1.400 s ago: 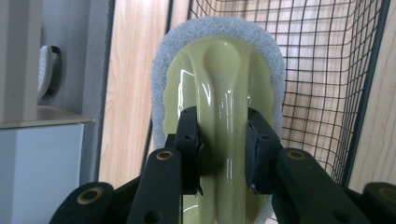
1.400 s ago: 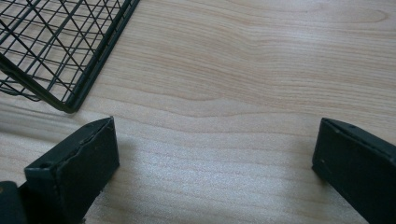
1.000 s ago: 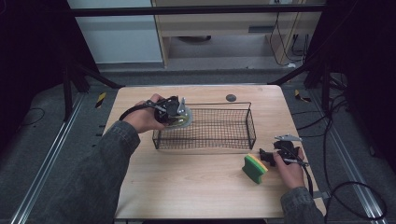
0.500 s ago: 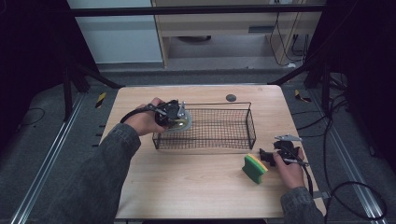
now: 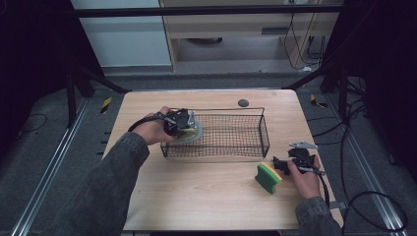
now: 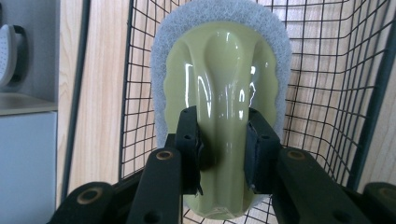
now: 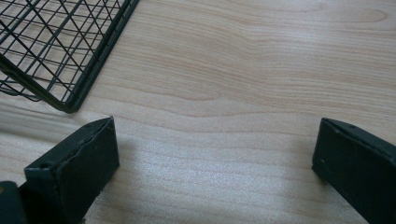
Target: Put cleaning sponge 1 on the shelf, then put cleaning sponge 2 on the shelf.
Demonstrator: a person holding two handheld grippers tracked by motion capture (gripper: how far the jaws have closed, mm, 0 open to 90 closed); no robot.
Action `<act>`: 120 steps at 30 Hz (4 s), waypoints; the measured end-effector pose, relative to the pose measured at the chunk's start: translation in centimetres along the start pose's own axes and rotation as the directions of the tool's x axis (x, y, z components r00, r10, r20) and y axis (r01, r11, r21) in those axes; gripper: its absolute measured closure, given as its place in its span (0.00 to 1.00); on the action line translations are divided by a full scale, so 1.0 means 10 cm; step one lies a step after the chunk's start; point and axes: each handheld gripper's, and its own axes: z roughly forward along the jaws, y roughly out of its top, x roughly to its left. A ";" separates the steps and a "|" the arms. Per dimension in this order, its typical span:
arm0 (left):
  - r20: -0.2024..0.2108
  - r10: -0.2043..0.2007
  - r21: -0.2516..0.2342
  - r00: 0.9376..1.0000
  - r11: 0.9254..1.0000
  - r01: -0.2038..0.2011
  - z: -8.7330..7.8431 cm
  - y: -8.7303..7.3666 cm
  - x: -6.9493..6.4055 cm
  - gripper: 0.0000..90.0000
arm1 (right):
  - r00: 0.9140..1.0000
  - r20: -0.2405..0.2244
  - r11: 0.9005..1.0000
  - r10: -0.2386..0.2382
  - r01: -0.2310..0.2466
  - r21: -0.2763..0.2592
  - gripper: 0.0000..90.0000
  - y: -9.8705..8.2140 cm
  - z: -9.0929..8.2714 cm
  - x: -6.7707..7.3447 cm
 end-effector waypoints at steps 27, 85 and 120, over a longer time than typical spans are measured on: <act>0.065 -0.008 0.041 0.998 0.999 0.006 0.29 -0.02 0.04 0.78 | 1.000 0.004 1.000 0.008 -0.008 0.001 0.01 -0.01 -0.01 0.01; 0.043 -0.768 -0.354 0.639 0.586 0.728 0.09 -1.30 -1.06 0.07 | 0.987 -0.100 0.989 -0.127 0.133 0.061 0.13 0.07 -0.92 -0.06; 0.100 -0.791 -0.285 0.604 0.559 0.779 0.42 -1.50 -1.21 0.00 | 0.935 -0.251 0.950 -0.251 0.287 0.120 0.29 0.42 -1.60 0.55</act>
